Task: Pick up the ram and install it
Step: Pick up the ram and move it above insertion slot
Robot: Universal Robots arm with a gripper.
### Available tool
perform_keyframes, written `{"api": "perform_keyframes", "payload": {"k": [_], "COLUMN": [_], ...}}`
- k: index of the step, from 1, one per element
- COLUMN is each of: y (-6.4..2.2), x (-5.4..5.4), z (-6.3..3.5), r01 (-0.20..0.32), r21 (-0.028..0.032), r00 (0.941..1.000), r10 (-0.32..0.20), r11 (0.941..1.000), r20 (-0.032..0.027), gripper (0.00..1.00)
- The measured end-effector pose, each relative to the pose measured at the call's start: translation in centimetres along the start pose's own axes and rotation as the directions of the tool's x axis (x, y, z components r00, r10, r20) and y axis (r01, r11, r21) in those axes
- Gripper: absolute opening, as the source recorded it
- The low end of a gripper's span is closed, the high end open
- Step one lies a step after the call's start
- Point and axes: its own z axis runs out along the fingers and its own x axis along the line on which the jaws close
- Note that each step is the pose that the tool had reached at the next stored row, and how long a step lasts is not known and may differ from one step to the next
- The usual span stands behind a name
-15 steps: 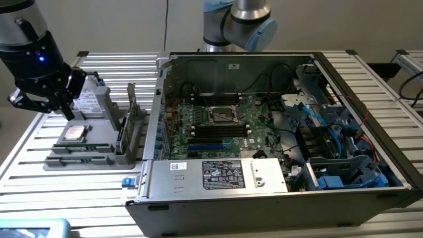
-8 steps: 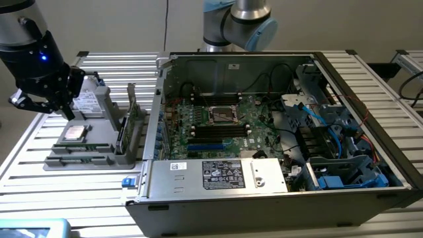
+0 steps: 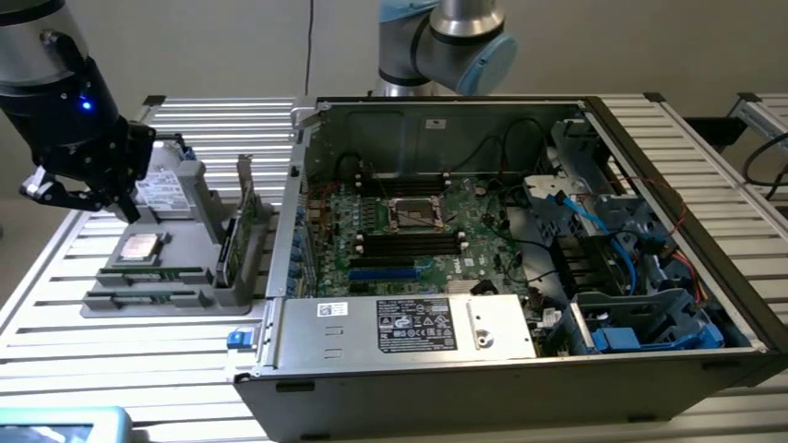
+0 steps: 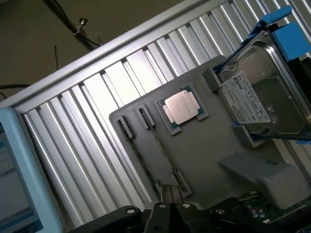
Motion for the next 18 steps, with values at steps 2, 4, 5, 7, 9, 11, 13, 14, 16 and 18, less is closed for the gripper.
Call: {"api": "perform_keyframes", "payload": {"k": [2,4,5,7,9,11,13,14,16,18], "y": [0.00,0.00,0.00,0.00,-0.01,0.00,0.00,0.00,-0.01,0.00], "x": [0.01,0.00,0.00,0.01,0.00,0.01,0.00,0.00,0.00,0.01], "z": [-0.01,-0.01,-0.01,-0.01,0.00,-0.01,-0.01,-0.02,-0.01,-0.01], "r01": [0.026,0.055,0.073,0.107,0.136,0.172,0.204,0.216,0.246,0.272], "r21": [-0.0020,-0.0037,-0.0040,-0.0042,-0.0025,-0.0020,0.0015,0.0053,0.0072,0.0122], "r00": [0.9996,0.9985,0.9974,0.9943,0.9907,0.9850,0.9790,0.9764,0.9691,0.9623], "r10": [-0.026,-0.055,-0.073,-0.107,-0.136,-0.172,-0.204,-0.216,-0.246,-0.272], "r11": [0.9996,0.9985,0.9974,0.9943,0.9907,0.9850,0.9790,0.9764,0.9691,0.9623], "r20": [0.0024,0.0044,0.0044,0.0047,0.0056,0.0049,0.0062,0.0078,0.0091,0.0113], "gripper": [0.11,0.11,0.11,0.11,0.11,0.11,0.11,0.11,0.11,0.11]}}
